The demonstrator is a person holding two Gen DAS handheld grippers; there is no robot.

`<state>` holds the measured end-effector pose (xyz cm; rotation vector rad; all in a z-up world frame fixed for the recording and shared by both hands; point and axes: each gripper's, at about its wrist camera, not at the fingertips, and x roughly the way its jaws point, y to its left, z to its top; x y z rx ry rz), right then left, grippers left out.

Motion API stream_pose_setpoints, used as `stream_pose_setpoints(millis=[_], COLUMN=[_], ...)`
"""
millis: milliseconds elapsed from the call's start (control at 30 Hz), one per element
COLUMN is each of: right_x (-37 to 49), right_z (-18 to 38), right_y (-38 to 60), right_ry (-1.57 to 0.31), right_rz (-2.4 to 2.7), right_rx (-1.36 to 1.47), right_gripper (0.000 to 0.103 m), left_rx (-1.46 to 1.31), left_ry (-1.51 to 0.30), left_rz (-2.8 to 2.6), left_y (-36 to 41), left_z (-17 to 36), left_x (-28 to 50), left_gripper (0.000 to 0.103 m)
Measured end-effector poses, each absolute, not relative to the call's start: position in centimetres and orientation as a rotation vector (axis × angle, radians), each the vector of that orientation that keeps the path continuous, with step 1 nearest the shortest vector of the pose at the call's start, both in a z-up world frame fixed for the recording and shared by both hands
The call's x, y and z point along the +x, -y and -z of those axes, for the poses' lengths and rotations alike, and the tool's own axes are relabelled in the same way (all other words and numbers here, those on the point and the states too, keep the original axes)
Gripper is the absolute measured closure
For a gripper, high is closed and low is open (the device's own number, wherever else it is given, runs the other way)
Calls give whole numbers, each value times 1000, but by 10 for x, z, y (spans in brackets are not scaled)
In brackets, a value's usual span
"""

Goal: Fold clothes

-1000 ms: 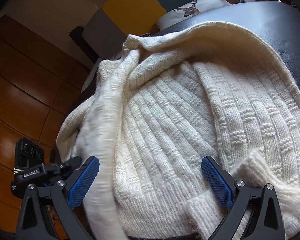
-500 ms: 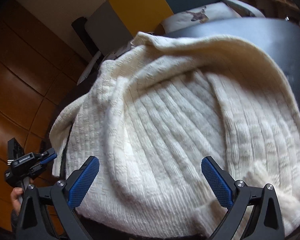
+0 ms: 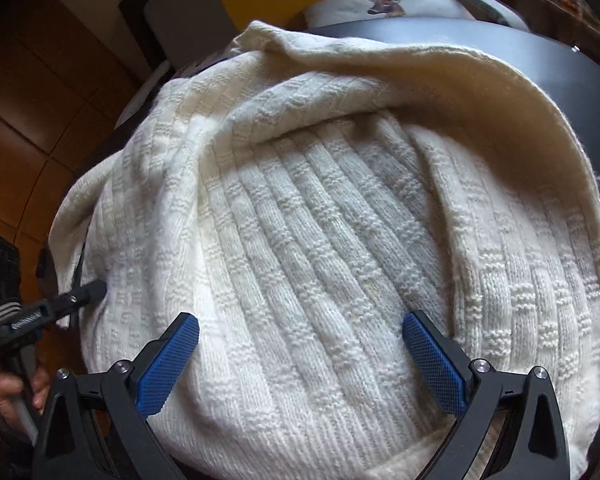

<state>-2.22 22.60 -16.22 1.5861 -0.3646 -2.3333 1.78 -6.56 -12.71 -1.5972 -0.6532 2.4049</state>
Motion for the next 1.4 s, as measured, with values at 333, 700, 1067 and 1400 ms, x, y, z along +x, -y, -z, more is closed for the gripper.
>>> stream_pose_setpoints(millis=[333, 700, 1067, 1400], right_x=[0, 15, 18, 0], right_z=[109, 114, 151, 115], right_y=[-268, -366, -350, -336], right_ry=[244, 351, 186, -370], right_rz=[2633, 2836, 2737, 2817], right_rx=[1360, 1526, 1661, 1640], right_gripper=[0, 34, 76, 89], left_rx=[-1545, -1567, -1592, -1573], left_ry=[560, 415, 427, 391], left_rz=[-2434, -2325, -2308, -2291], left_y=[57, 12, 12, 18], left_z=[105, 119, 125, 128], left_x=[15, 10, 10, 15], left_gripper=[84, 83, 83, 83])
